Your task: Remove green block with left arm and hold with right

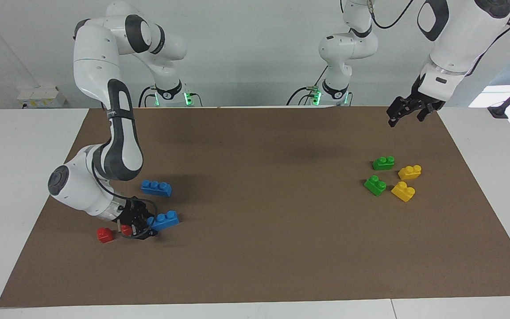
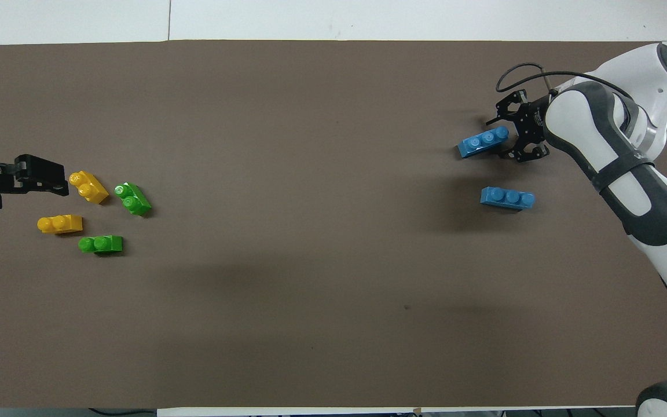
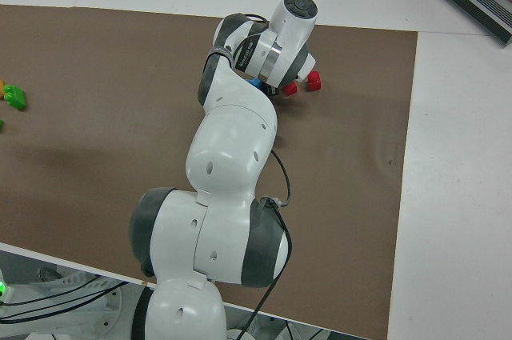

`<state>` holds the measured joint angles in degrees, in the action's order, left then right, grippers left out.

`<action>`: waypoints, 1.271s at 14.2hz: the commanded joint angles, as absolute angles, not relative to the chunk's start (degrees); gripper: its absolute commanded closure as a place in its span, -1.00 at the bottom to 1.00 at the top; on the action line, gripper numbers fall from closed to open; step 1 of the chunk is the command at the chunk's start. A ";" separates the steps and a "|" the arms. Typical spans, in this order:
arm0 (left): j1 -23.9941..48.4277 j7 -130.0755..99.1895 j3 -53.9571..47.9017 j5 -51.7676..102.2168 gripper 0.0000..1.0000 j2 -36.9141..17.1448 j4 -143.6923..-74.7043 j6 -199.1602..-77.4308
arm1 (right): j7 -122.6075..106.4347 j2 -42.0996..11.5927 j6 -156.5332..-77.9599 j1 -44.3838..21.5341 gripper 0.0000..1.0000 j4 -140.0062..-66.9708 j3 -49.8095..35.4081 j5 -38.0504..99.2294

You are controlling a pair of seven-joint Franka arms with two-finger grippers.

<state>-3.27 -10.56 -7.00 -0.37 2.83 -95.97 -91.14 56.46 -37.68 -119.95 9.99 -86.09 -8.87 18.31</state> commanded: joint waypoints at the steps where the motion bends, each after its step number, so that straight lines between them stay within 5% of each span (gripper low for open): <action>1: -3.25 -8.79 -6.50 0.62 -1.00 1.85 -95.36 -90.52 | 55.72 -33.15 -118.40 10.20 -0.94 -87.37 -9.32 17.05; 14: -3.69 -5.10 -6.50 0.62 -1.00 1.93 -95.63 -93.25 | 20.18 -6.43 -96.44 10.46 -1.00 -87.62 -9.40 6.51; 18: -3.69 -4.92 -6.50 0.62 -1.00 1.93 -95.71 -93.51 | 2.56 2.26 -88.96 10.46 -1.00 -92.62 -9.40 5.19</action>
<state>-3.38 -6.02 -6.62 -0.36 2.13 -95.72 -92.60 8.21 -2.89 -89.51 10.03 -86.81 -9.04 6.55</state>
